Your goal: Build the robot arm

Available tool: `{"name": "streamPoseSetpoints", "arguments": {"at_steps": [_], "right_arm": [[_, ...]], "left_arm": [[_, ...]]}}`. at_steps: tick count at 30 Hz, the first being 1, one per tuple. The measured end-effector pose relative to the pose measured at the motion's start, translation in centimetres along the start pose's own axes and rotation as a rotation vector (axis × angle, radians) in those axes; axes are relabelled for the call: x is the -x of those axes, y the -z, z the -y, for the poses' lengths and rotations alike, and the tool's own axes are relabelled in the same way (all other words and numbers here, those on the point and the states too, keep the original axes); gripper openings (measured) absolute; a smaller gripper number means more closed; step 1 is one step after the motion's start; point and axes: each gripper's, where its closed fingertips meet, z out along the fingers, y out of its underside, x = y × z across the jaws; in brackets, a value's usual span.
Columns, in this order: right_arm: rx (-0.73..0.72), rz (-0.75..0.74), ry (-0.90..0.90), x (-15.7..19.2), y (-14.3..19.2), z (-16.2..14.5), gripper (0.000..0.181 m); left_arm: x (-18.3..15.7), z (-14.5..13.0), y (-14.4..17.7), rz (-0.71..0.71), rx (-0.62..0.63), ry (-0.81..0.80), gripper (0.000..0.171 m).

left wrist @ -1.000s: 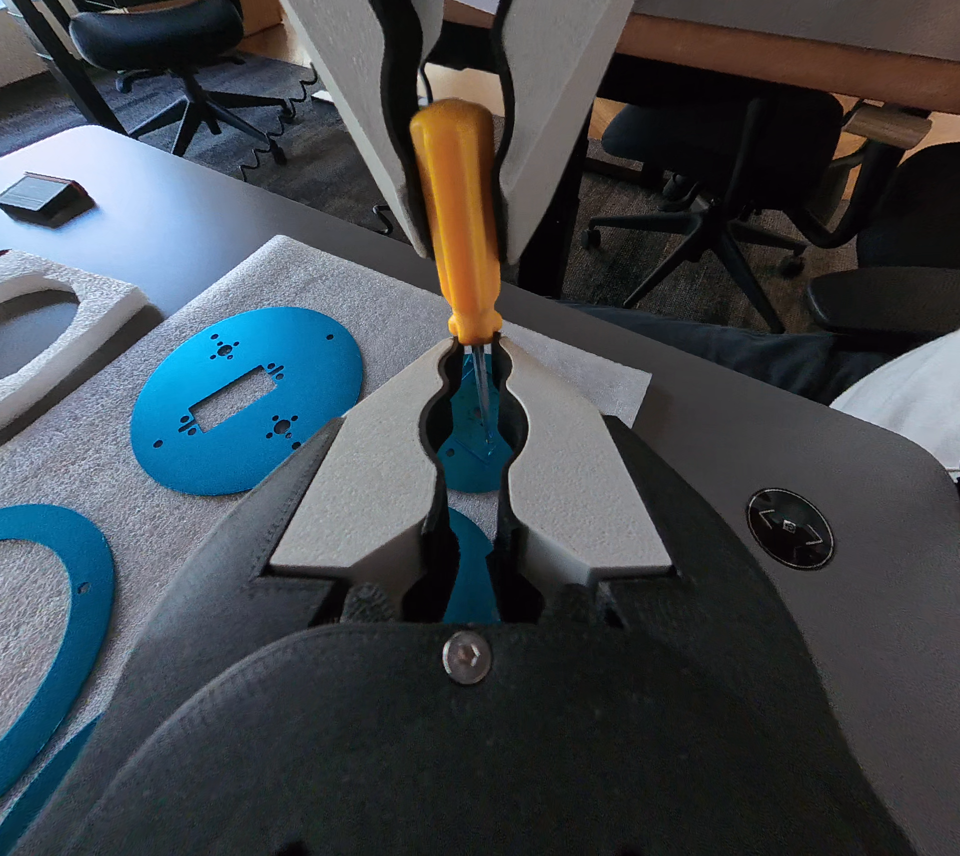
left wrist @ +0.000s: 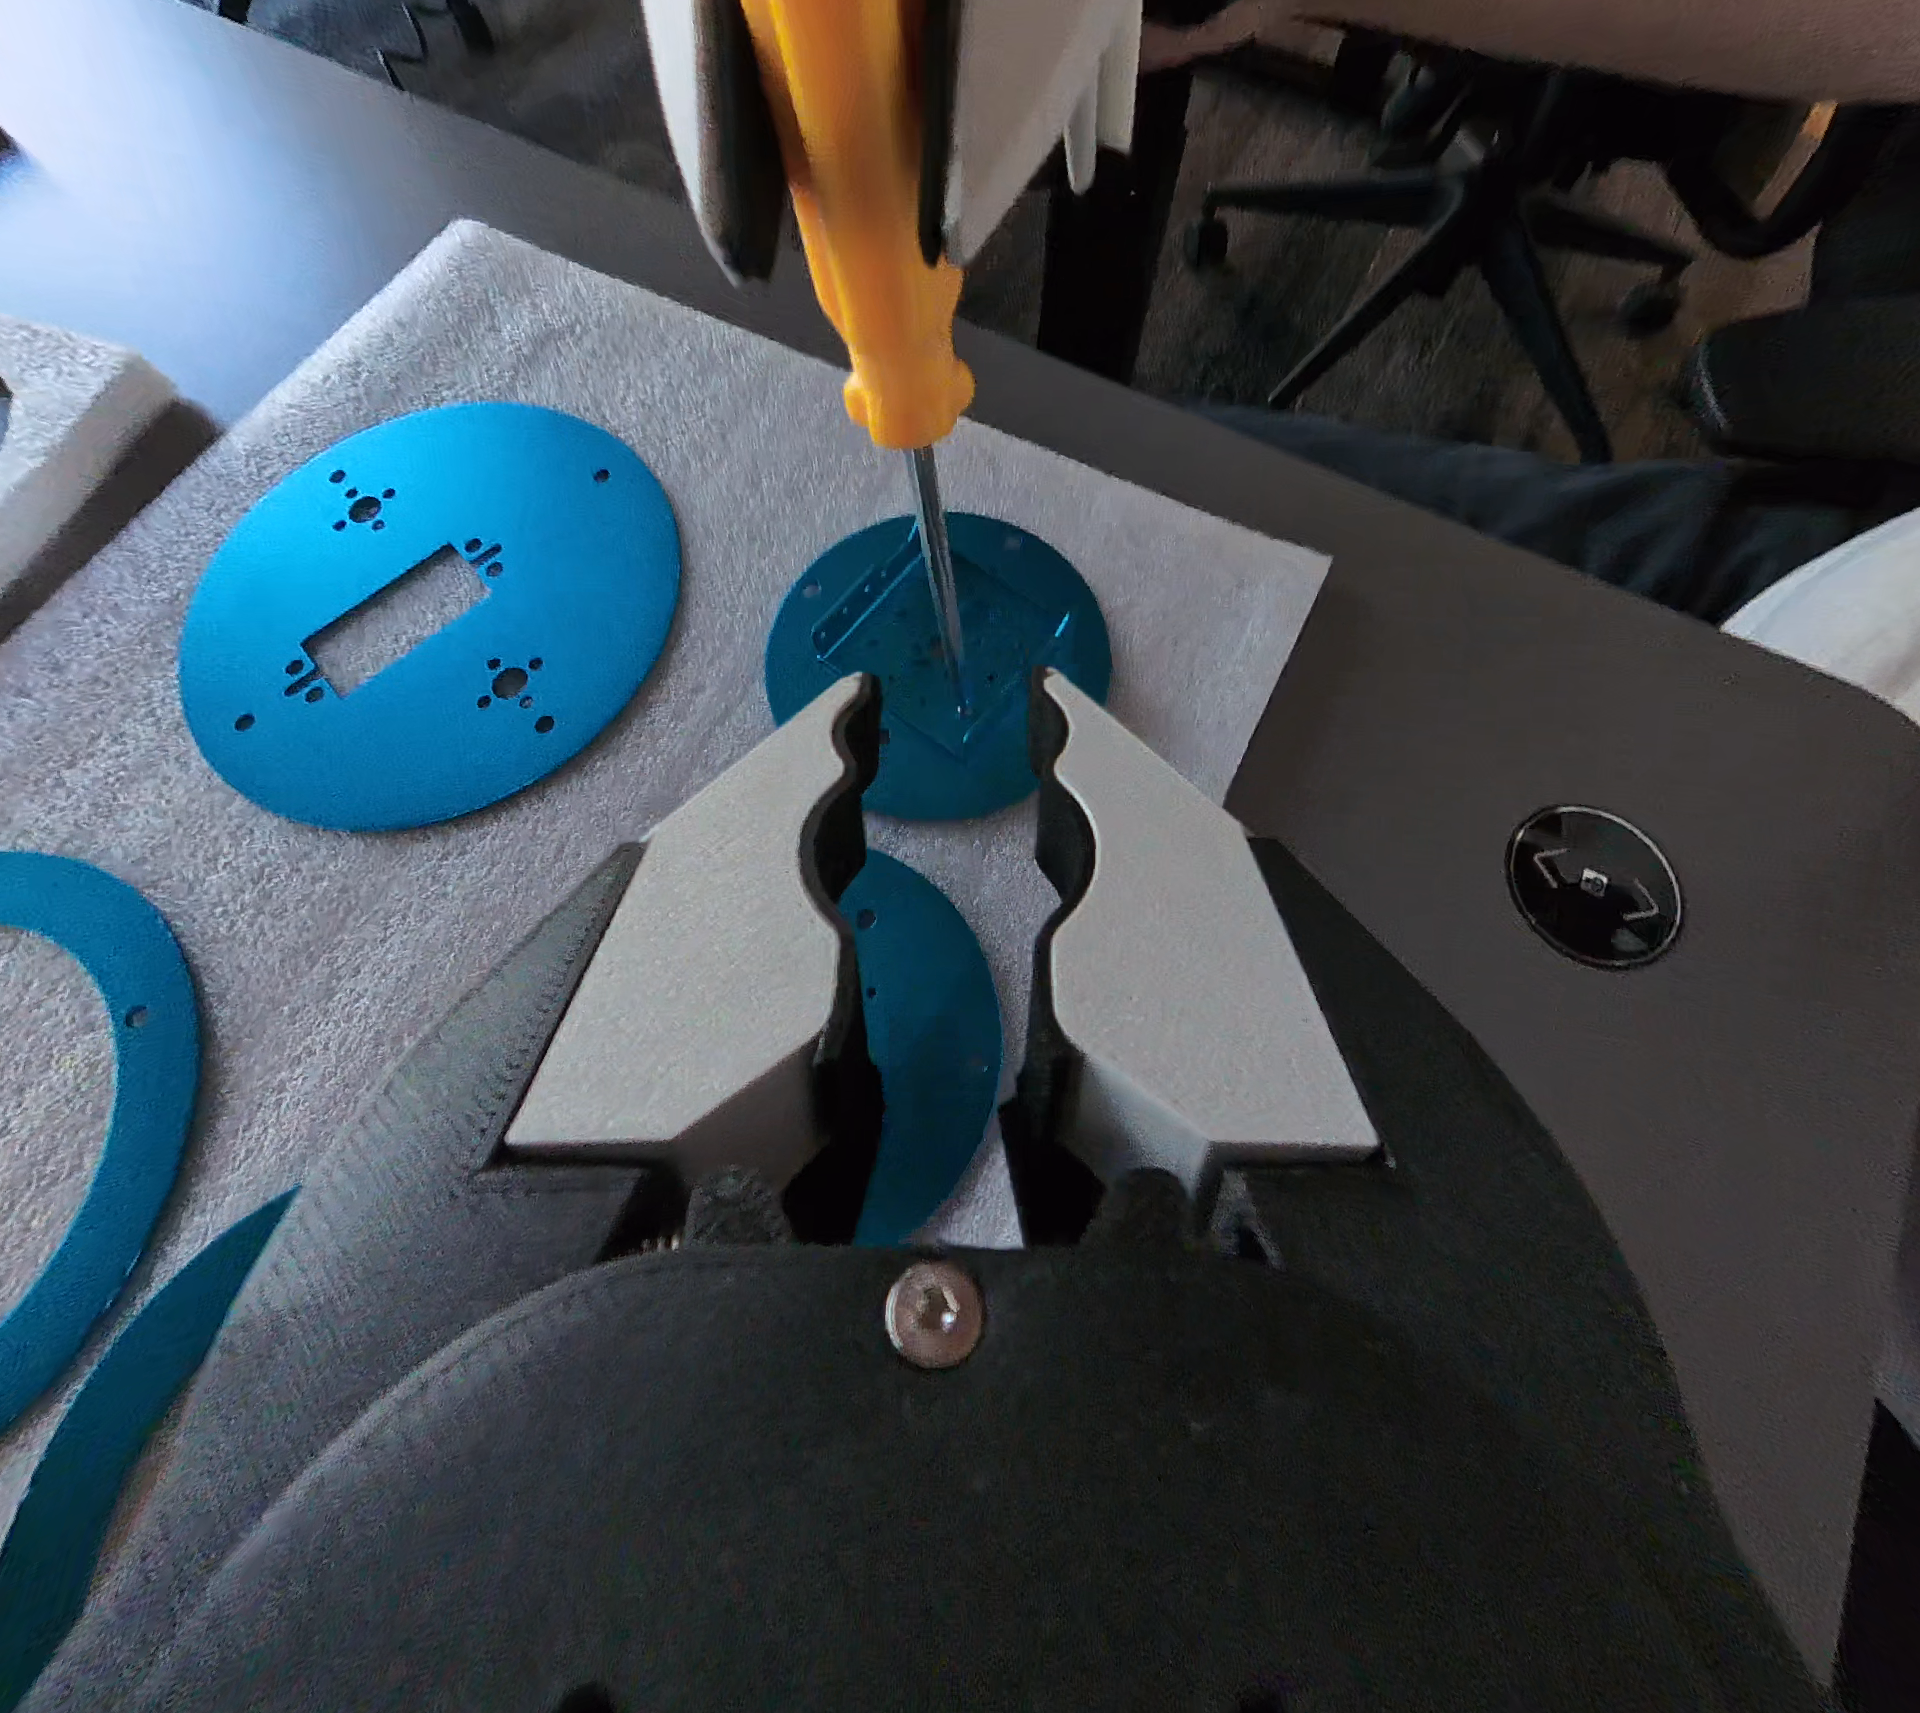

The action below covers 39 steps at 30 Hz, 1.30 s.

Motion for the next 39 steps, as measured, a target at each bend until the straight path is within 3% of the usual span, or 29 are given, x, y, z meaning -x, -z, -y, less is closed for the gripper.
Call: {"name": "streamPoseSetpoints", "arguments": {"at_steps": [9,16,26,29,34,39], "right_arm": [[0.006,0.006,0.016,0.2,0.3,-0.1,0.017],[0.018,0.022,0.030,0.4,0.1,-0.1,0.017],[0.023,0.035,0.041,0.6,0.0,-0.1,0.017],[-0.026,0.054,0.030,0.9,0.3,1.2,0.017],[-0.035,0.044,0.045,0.7,1.0,2.2,0.016],[-0.029,-0.026,0.026,0.1,2.7,3.5,0.017]], "left_arm": [[-0.4,-1.5,-1.0,0.011,0.114,-0.140,0.011],[-0.3,-2.2,-1.4,-0.034,0.220,-0.210,0.022],[-0.8,-1.9,-2.0,-0.057,0.245,-0.231,0.014],[-1.0,-1.9,-2.0,-0.063,0.247,-0.231,0.011],[-0.8,-1.8,-2.1,-0.046,0.234,-0.233,0.015],[-0.9,-1.2,-1.1,-0.022,0.161,-0.146,0.038]]}}
